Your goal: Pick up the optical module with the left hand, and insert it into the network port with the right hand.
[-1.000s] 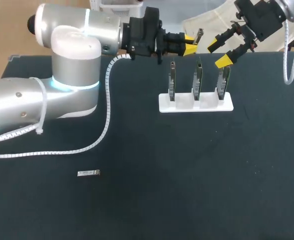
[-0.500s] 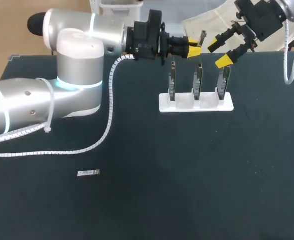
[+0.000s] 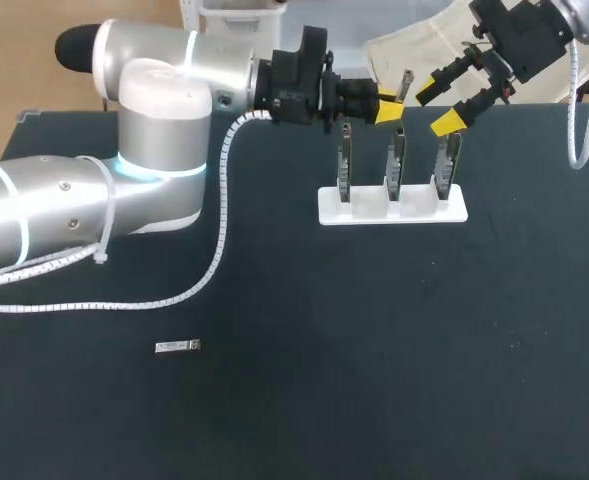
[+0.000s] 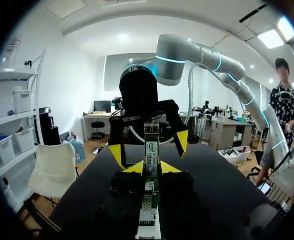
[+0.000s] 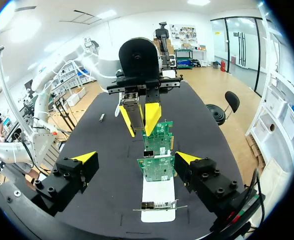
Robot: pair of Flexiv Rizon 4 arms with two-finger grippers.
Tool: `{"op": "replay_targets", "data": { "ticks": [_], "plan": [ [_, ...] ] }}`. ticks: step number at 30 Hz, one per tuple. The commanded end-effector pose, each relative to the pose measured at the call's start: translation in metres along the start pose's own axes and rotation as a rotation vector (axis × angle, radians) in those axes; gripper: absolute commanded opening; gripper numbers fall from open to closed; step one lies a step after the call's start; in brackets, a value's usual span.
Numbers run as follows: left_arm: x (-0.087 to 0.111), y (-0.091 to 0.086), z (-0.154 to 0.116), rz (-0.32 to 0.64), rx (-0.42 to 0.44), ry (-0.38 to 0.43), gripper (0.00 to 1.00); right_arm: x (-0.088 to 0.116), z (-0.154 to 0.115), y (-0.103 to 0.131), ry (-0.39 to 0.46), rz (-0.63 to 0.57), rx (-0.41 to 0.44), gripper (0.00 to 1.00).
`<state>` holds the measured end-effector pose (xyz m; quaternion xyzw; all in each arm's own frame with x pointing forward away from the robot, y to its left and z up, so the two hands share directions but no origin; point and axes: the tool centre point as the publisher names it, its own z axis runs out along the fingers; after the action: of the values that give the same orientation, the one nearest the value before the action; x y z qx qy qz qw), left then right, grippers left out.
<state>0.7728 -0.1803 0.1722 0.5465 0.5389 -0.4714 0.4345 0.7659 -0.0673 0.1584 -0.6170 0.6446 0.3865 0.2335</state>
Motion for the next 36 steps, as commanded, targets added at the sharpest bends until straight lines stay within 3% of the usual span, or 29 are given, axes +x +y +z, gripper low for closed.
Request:
{"op": "replay_targets", "data": {
  "ticks": [1,36],
  "plan": [
    [0.002,0.004,0.002,-0.003,0.002,-0.006,0.0,0.0,0.0,0.001,0.0,0.0,0.002,1.0],
    [0.008,0.011,0.015,-0.004,-0.044,-0.021,0.0,0.0,0.0,0.001,0.0,0.0,0.002,1.0]
  ]
}}
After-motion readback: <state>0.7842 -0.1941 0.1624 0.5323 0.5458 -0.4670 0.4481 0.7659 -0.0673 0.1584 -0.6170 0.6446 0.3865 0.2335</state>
